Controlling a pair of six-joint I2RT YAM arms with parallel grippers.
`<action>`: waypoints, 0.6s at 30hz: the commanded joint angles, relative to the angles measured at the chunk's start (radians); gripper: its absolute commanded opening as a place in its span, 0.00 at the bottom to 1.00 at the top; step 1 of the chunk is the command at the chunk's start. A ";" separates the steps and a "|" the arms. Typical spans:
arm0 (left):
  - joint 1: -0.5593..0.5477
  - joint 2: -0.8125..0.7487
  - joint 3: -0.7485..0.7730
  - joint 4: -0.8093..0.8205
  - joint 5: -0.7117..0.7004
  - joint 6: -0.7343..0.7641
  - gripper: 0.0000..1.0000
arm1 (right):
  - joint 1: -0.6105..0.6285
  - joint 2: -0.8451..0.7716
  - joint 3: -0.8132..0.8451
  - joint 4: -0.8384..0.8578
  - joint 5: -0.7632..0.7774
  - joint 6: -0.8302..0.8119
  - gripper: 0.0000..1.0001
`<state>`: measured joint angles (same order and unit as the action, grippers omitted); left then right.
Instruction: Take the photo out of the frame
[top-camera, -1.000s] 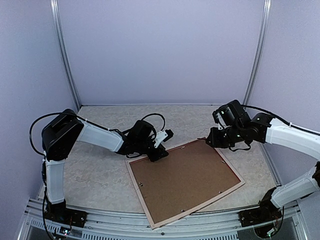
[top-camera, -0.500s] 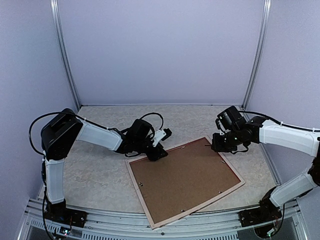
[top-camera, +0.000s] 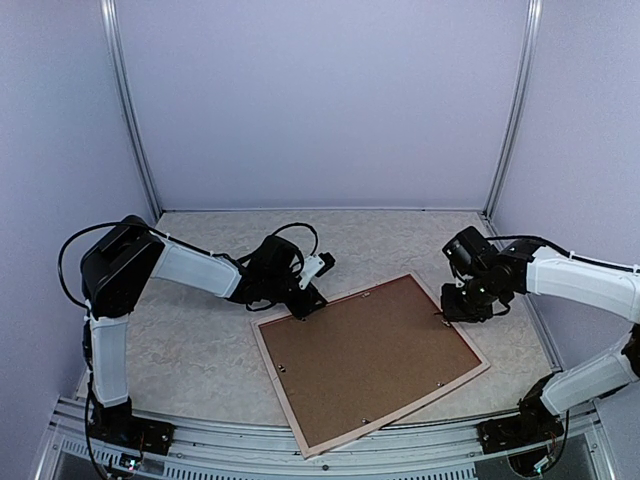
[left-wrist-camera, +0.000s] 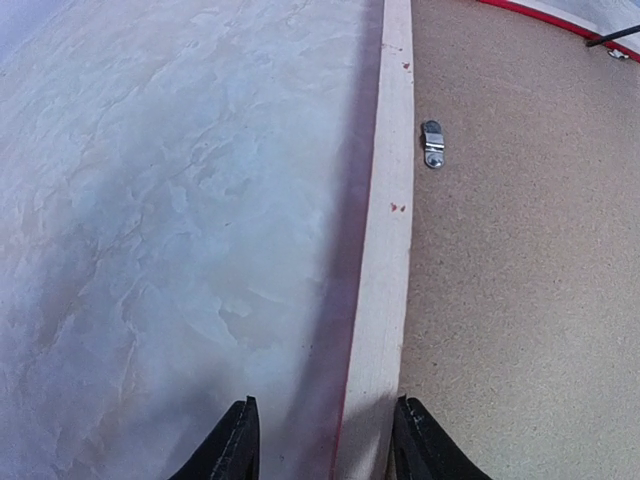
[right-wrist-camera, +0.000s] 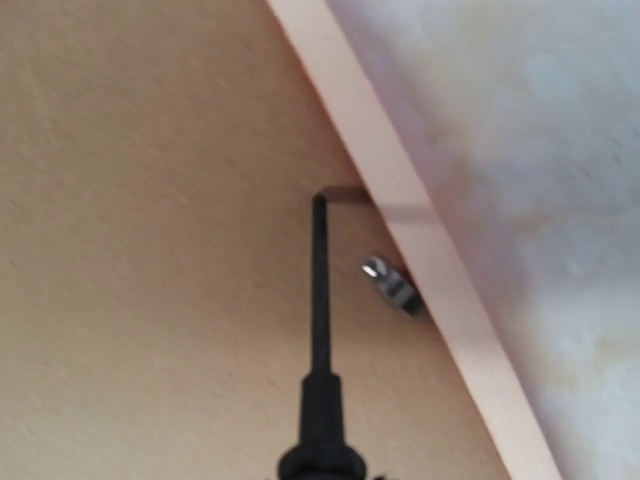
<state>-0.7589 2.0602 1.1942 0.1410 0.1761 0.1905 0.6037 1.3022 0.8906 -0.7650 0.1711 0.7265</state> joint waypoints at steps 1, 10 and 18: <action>0.009 0.013 0.002 -0.010 -0.026 -0.007 0.45 | -0.007 -0.031 -0.022 -0.104 0.033 0.045 0.00; 0.026 0.034 0.022 -0.032 -0.059 -0.016 0.40 | -0.007 -0.086 -0.013 -0.230 0.025 0.066 0.00; 0.029 0.050 0.028 -0.035 -0.079 -0.016 0.35 | -0.007 -0.101 -0.033 -0.263 -0.059 0.044 0.00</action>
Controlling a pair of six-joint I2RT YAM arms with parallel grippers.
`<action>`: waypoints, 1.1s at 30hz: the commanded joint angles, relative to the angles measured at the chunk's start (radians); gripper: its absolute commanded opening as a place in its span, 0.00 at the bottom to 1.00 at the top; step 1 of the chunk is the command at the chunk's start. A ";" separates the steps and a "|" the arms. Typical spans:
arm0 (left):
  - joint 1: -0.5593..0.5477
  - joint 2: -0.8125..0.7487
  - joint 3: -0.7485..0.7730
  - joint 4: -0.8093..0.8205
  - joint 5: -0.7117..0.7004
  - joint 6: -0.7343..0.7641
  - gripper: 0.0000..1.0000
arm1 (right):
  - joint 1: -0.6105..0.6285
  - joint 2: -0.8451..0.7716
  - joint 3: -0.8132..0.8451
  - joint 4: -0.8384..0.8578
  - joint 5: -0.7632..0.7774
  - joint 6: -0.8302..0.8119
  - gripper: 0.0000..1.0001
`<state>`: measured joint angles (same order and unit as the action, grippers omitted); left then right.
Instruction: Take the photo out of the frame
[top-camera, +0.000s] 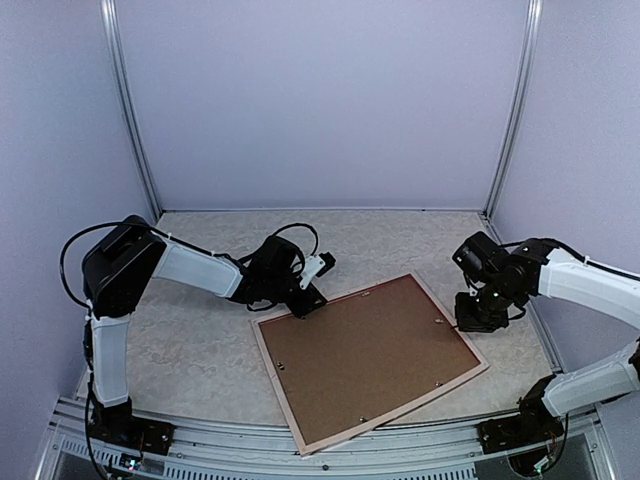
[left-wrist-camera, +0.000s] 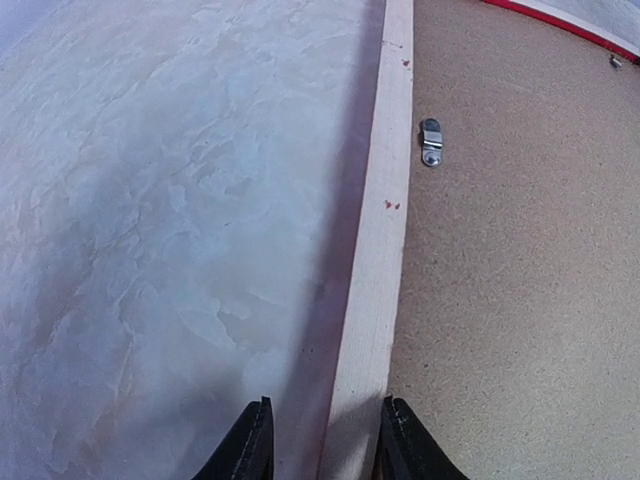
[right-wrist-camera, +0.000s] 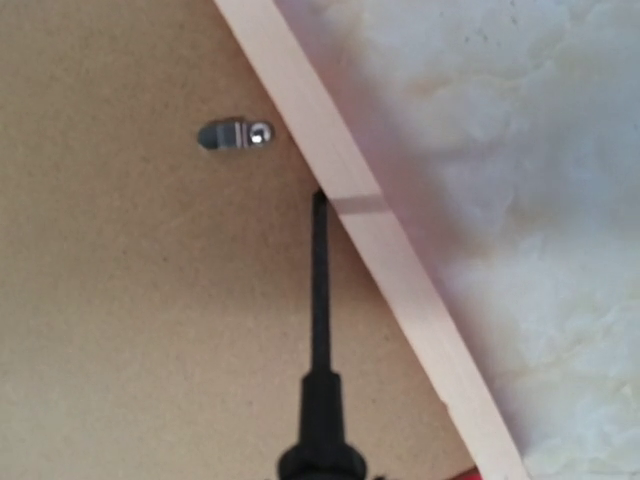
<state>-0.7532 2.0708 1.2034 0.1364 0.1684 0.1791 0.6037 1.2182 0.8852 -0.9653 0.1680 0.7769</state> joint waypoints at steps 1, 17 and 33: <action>0.024 0.040 0.019 -0.031 -0.070 -0.004 0.35 | -0.006 -0.023 -0.034 -0.047 -0.071 -0.016 0.00; 0.051 0.050 0.028 -0.044 -0.106 -0.027 0.25 | -0.006 -0.023 0.027 0.106 -0.133 -0.096 0.00; 0.162 0.043 0.040 -0.116 -0.315 -0.255 0.15 | -0.006 0.070 0.071 0.307 -0.209 -0.196 0.00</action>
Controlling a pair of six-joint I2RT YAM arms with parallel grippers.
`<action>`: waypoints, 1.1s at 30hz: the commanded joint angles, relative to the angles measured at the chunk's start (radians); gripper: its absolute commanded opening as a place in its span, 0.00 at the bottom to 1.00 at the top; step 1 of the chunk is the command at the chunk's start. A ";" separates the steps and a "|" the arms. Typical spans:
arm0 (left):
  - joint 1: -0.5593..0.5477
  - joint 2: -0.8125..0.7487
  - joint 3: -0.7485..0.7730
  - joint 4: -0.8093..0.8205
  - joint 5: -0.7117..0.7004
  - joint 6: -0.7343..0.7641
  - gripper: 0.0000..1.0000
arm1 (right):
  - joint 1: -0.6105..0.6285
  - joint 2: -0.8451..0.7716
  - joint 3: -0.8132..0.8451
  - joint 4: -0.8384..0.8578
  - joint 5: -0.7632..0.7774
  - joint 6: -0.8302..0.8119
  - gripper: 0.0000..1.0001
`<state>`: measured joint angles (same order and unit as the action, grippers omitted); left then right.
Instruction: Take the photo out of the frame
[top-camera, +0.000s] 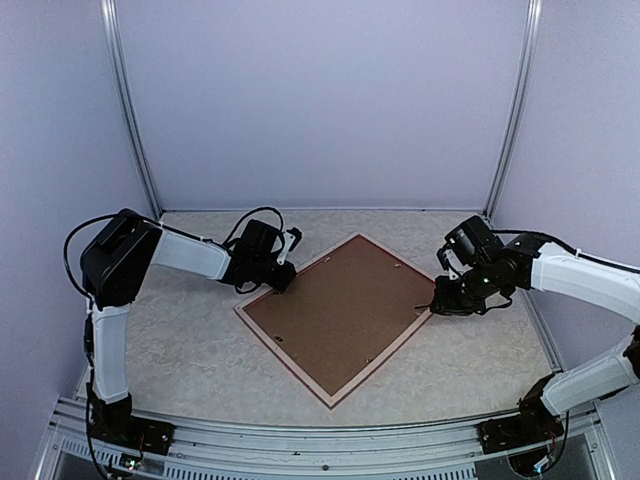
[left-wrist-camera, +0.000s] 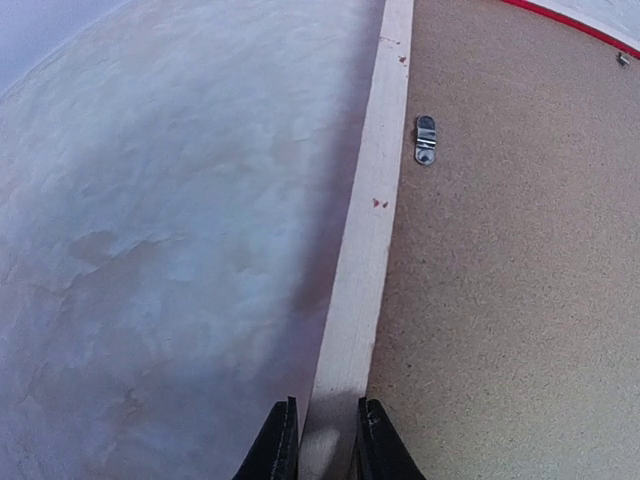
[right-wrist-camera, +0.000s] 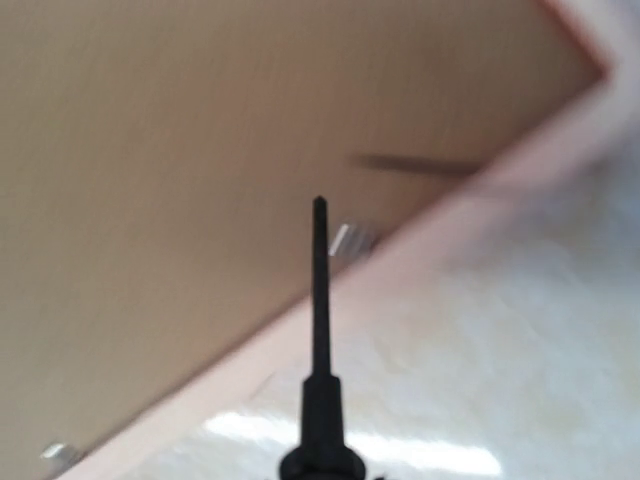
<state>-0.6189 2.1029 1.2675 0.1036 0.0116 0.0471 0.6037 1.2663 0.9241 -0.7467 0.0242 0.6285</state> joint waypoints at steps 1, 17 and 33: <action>0.026 0.006 -0.041 -0.084 -0.167 -0.145 0.15 | -0.006 0.025 0.032 0.108 -0.099 -0.056 0.00; -0.069 -0.135 -0.264 -0.083 -0.315 -0.397 0.15 | 0.042 0.130 0.139 0.007 -0.277 -0.155 0.00; -0.138 -0.142 -0.320 -0.023 -0.417 -0.450 0.15 | 0.100 0.255 0.338 -0.359 -0.193 -0.234 0.00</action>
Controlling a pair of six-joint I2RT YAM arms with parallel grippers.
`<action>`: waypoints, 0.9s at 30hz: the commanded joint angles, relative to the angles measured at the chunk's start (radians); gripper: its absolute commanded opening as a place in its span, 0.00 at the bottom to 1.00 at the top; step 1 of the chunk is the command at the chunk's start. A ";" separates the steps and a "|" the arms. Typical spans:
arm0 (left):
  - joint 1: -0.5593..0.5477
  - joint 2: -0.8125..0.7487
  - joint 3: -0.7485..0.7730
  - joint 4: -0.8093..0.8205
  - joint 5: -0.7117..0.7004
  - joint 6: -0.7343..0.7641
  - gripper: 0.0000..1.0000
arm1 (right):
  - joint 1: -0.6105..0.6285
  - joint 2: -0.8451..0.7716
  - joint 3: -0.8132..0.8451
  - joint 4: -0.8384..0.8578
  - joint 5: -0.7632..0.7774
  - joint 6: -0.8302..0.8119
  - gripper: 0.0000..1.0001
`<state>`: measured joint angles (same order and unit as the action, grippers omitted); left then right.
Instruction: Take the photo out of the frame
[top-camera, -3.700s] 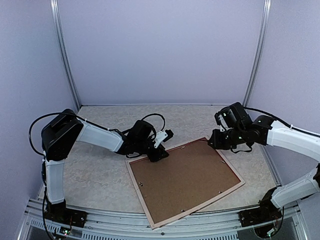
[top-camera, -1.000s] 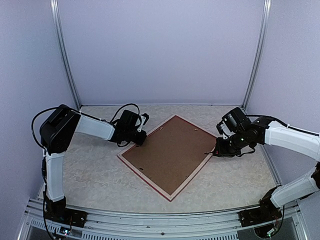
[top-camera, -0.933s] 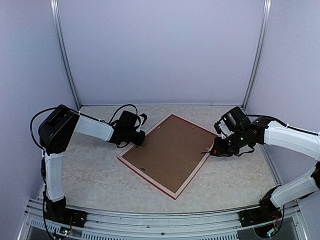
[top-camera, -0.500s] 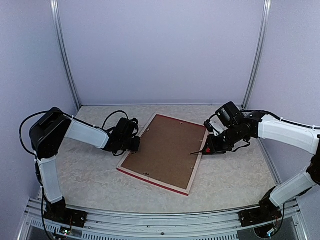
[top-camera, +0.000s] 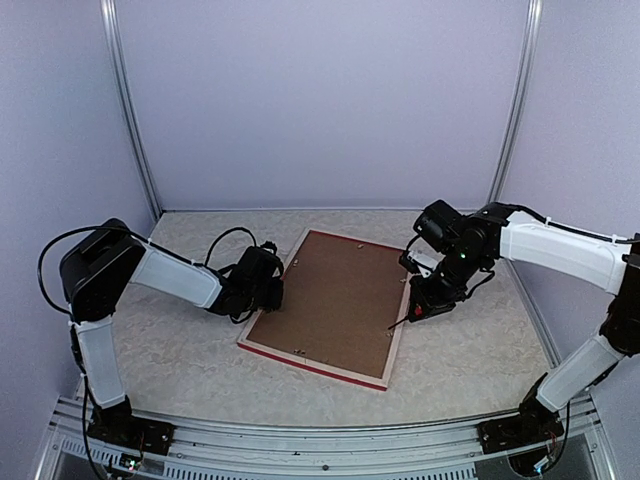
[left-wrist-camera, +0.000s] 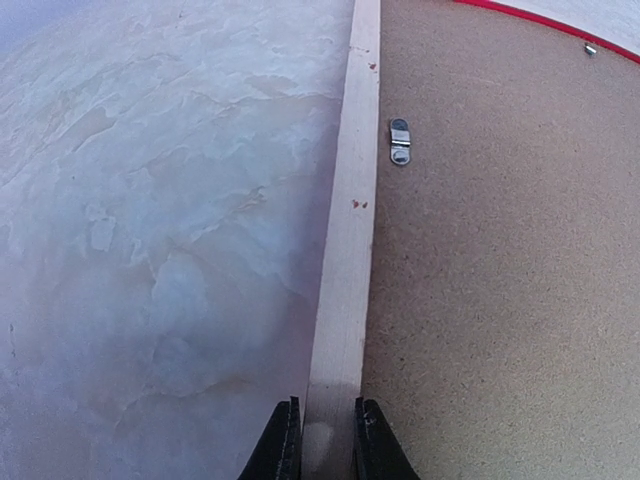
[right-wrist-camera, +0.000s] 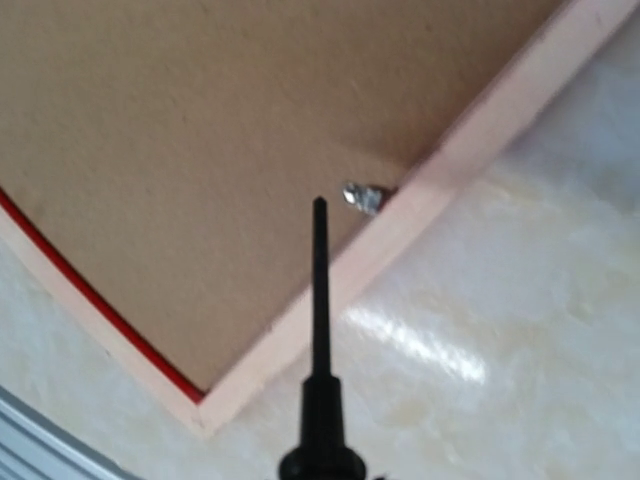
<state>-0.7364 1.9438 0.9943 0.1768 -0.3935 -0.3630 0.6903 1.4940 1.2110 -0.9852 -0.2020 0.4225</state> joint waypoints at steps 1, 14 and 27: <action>-0.023 0.017 -0.048 -0.095 -0.020 -0.038 0.15 | 0.014 0.037 0.061 -0.135 0.037 -0.029 0.00; -0.067 -0.017 -0.058 -0.076 -0.101 -0.014 0.14 | 0.028 0.151 0.157 -0.196 0.086 -0.048 0.00; -0.104 -0.052 -0.069 -0.088 -0.149 -0.024 0.14 | 0.032 0.208 0.218 -0.254 0.121 -0.052 0.00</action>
<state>-0.8211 1.9129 0.9482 0.1524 -0.5331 -0.3733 0.7105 1.6855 1.3998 -1.1919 -0.1032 0.3817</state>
